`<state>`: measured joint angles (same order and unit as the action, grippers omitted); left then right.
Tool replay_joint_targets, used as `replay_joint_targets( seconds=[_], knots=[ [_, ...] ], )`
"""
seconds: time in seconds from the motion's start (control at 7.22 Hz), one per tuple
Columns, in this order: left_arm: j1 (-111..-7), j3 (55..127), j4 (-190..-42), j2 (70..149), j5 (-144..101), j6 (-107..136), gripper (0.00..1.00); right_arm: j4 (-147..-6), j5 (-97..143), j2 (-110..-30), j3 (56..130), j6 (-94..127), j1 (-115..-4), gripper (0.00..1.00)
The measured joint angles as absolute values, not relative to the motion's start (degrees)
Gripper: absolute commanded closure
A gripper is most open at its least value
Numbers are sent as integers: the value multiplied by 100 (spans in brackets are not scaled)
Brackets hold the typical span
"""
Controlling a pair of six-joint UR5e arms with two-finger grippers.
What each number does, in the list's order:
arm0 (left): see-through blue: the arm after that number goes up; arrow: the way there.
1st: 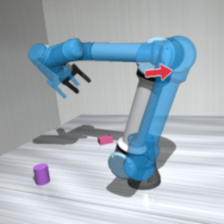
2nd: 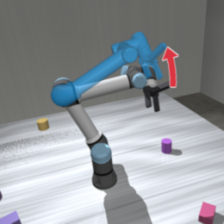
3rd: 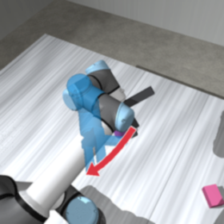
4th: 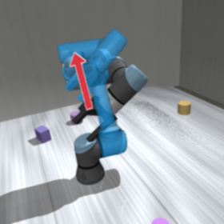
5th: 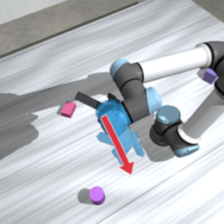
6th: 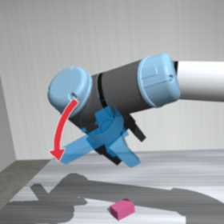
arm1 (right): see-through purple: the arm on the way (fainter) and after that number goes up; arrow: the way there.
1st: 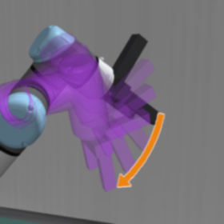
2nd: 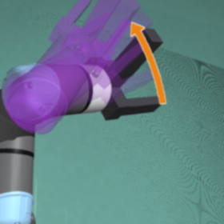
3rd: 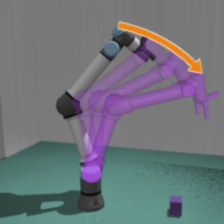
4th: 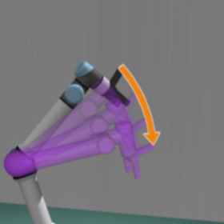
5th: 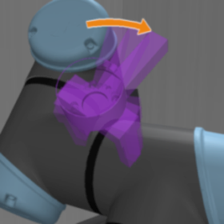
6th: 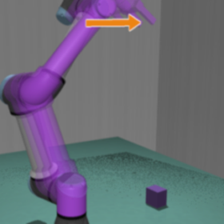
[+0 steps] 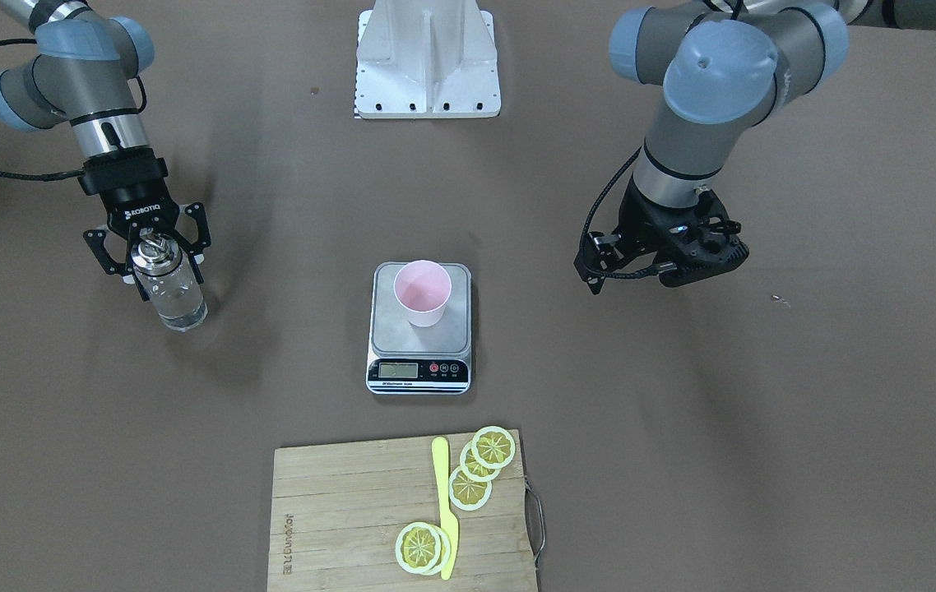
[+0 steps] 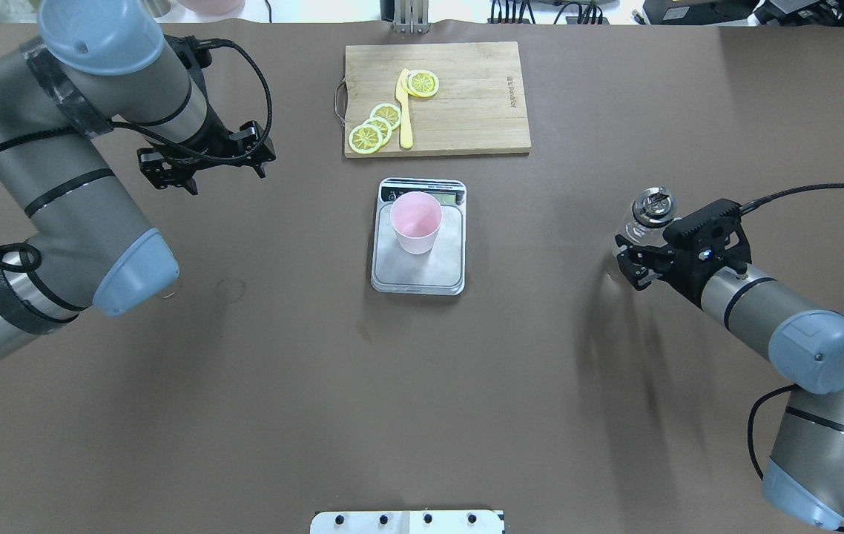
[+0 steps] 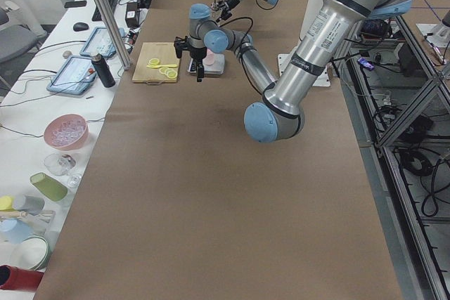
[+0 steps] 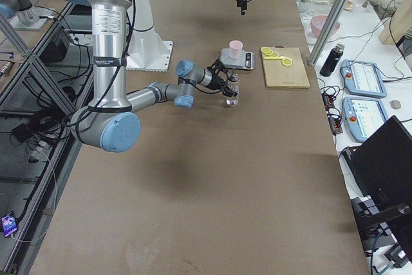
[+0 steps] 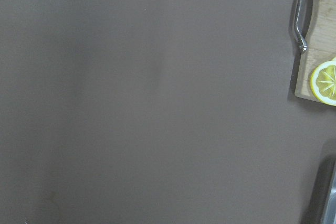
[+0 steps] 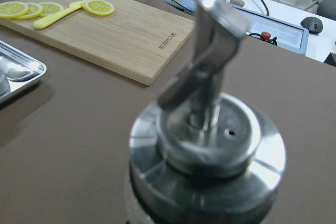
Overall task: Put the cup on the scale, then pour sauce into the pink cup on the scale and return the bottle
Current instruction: 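Carry the bottle with the right gripper above the pink cup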
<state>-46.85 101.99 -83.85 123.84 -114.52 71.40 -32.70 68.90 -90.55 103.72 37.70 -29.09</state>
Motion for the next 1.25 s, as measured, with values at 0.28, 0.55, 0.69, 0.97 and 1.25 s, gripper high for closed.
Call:
replay_joint_targets(
  seconds=[0.28, 0.55, 0.69, 0.97, 1.25],
  knots=[
    [-4684, 10199, -8385, 12384, -11452, 7135, 1, -3878, 7017, -8711, 10651, 3732, -3063, 100],
    [-4704, 10201, -8373, 12379, -11458, 6888, 1, -4996, 6790, -8089, 10899, 3693, -3062, 100],
    [-4745, 10203, -8370, 12361, -11460, 6685, 1, -5698, 6451, -7711, 10953, 3580, -2974, 100],
    [-4944, 10210, -8370, 12207, -11467, 6103, 1, -6961, 5652, -7059, 10968, 3260, -2633, 100],
    [-5203, 10211, -8377, 11927, -11469, 5461, 1, -7624, 4905, -6754, 10882, 3005, -2315, 100]
  ],
)
